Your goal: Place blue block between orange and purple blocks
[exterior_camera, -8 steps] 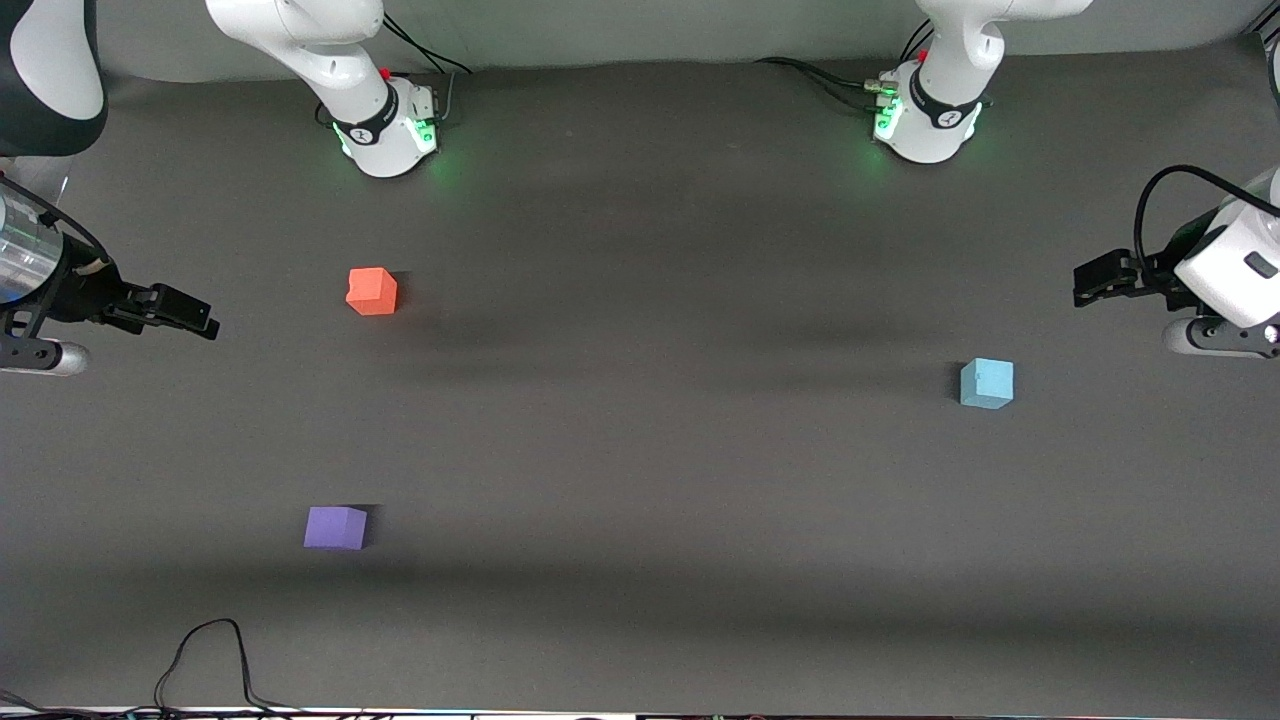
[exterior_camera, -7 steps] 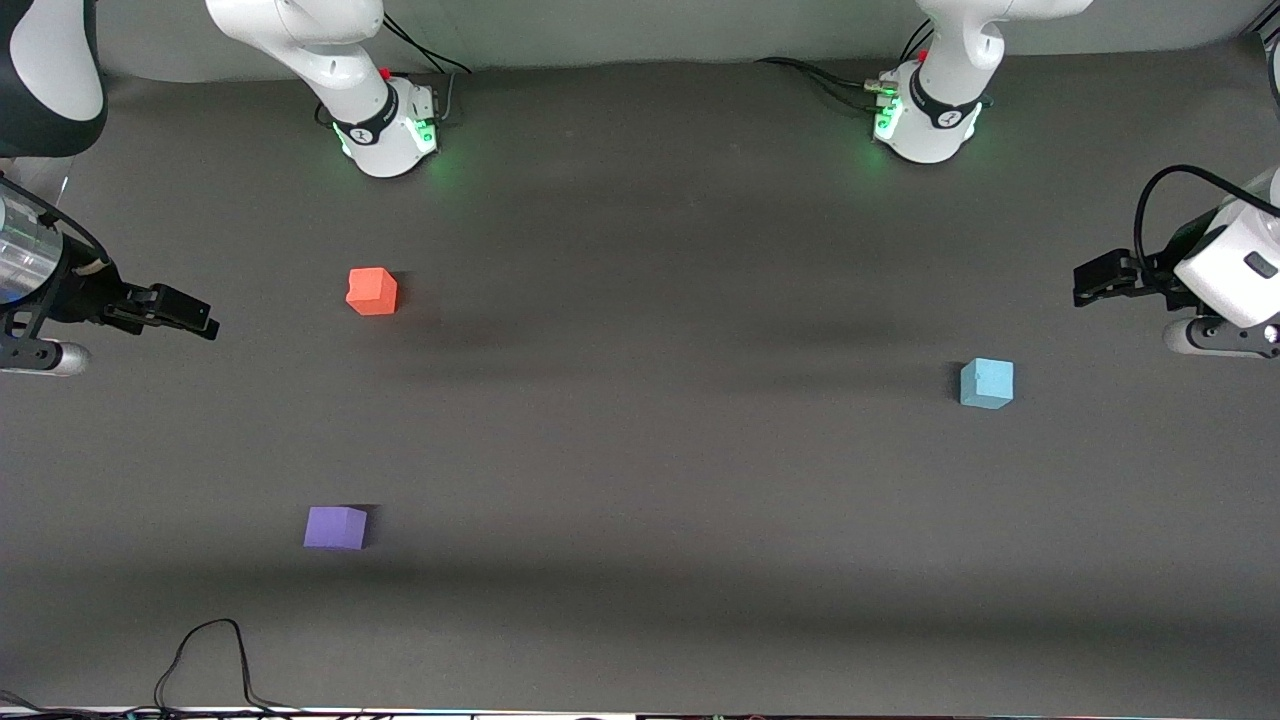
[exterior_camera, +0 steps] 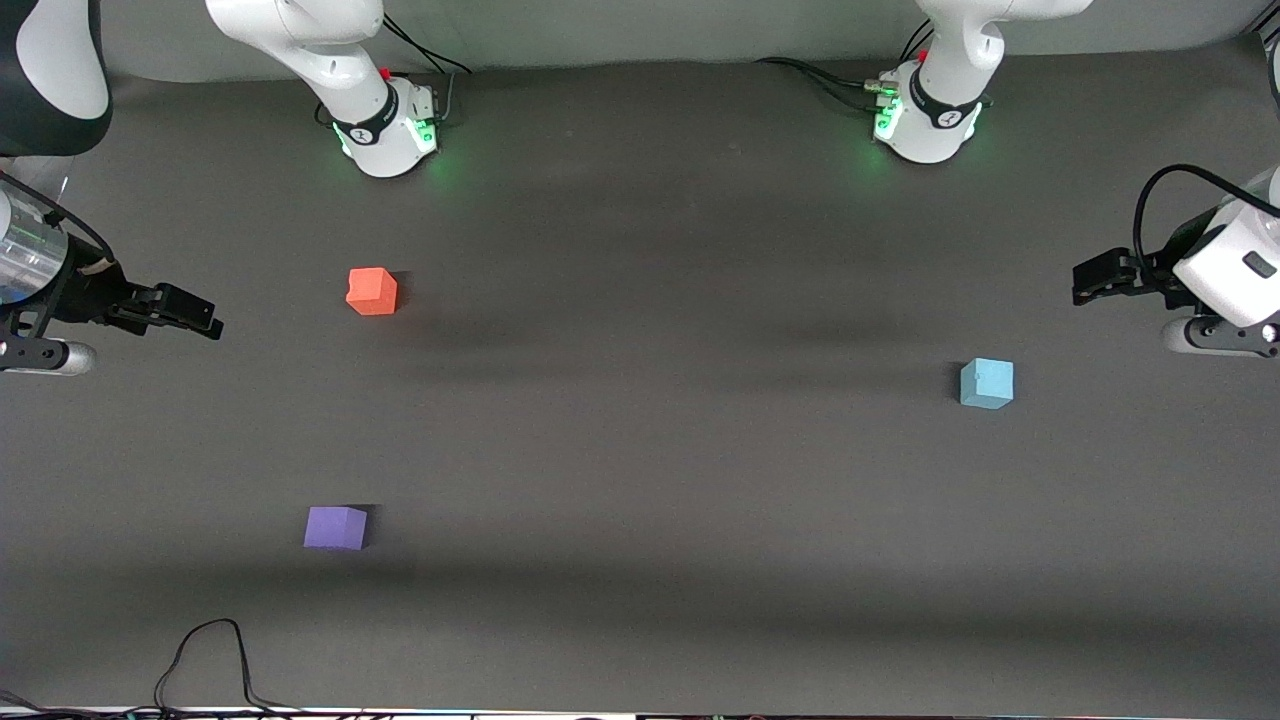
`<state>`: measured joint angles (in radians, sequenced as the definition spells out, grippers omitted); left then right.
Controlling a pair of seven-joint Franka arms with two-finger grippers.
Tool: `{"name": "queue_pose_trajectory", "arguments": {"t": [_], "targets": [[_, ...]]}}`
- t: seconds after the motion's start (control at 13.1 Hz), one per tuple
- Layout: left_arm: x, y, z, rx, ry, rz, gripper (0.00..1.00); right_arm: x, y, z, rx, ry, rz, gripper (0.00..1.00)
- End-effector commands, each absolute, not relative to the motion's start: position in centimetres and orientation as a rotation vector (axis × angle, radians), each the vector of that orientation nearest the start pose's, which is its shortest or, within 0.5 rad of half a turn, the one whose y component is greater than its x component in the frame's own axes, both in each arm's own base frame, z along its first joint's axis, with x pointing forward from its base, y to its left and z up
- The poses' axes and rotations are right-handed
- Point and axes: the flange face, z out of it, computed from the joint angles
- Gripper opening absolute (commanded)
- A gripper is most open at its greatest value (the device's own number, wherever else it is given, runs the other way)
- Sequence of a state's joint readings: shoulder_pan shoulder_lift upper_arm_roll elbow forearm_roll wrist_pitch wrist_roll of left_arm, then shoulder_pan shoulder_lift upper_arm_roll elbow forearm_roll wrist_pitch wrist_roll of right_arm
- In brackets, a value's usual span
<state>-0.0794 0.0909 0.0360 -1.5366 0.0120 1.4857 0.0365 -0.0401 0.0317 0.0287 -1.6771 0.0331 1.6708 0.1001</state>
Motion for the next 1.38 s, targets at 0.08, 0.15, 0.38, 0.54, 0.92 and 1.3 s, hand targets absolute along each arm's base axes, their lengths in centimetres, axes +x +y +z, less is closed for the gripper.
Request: {"name": "queue_pose_trajectory", "arguments": {"t": [0.08,0.15,0.38,0.54,0.92,1.3], "targets": [[55.3,0.4,58.1,-3.117,0.194,0.246,1.00,56.6,-0.3,56.9,-3.112,0.160,0.037,1.00],[53.9,1.1,57.9,-3.122,0.190,0.218,1.00,56.6,-0.3,56.9,-3.112,0.163,0.038,1.00],[49.9,1.4,56.3,-3.114,0.198,0.149,1.00,56.6,-0.3,56.9,-3.110,0.163,0.038,1.00],[49.2,1.3,55.4,-3.114,0.202,0.159,1.00,56.7,-0.3,56.9,-3.109,0.163,0.040,1.00],[49.7,1.1,46.6,-3.114,0.214,0.130,1.00,56.7,-0.3,56.9,-3.099,0.167,0.040,1.00],[51.1,0.9,35.1,-3.094,0.258,0.121,1.00,56.7,-0.3,56.9,-3.098,0.169,0.041,1.00]]}}
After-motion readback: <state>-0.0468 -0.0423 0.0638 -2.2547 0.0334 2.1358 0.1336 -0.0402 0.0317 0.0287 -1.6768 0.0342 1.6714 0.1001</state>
